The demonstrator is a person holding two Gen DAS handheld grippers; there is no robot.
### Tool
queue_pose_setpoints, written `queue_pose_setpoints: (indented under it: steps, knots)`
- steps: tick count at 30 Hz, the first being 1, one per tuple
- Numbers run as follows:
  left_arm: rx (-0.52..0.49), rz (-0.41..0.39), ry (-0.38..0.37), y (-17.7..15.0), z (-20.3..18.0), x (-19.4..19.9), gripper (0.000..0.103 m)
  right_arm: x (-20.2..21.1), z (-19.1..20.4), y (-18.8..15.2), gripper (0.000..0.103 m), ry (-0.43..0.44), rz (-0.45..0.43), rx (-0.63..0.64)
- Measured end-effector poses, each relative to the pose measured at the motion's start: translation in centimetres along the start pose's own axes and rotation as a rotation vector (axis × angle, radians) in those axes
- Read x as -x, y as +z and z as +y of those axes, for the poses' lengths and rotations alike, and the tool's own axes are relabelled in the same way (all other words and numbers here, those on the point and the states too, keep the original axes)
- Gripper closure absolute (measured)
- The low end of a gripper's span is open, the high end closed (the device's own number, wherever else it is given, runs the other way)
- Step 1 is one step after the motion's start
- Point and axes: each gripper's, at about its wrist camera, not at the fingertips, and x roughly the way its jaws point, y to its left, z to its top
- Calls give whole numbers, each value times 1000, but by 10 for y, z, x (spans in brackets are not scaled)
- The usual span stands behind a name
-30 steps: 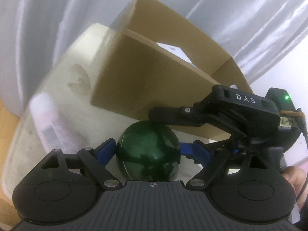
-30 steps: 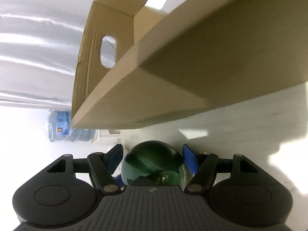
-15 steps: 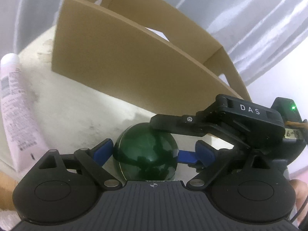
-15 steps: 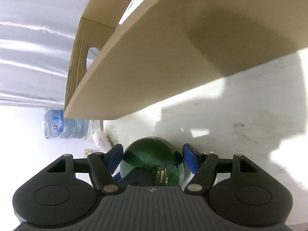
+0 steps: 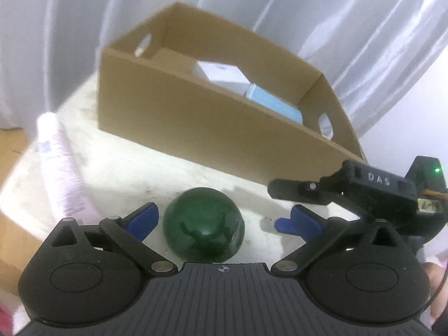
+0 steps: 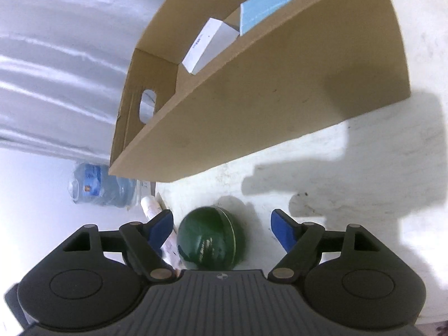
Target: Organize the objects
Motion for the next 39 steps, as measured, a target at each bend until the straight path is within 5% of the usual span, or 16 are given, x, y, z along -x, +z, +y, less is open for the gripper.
queue_pose_setpoints:
  steps: [9, 16, 22, 29, 39]
  knots:
    - [70, -91, 73, -29, -16, 36, 0, 38, 20, -18, 11, -91, -65, 266]
    - [127, -134, 51, -47, -14, 63, 0, 54, 44, -30, 6, -134, -121, 447]
    - [133, -182, 111, -53, -15, 80, 0, 61, 52, -38, 4, -154, -164, 508]
    - [130, -136, 126, -53, -16, 84, 0, 64, 59, -41, 2, -173, -191, 550]
    - [124, -196, 102, -56, -20, 88, 0, 65, 58, -39, 2, -187, -194, 554]
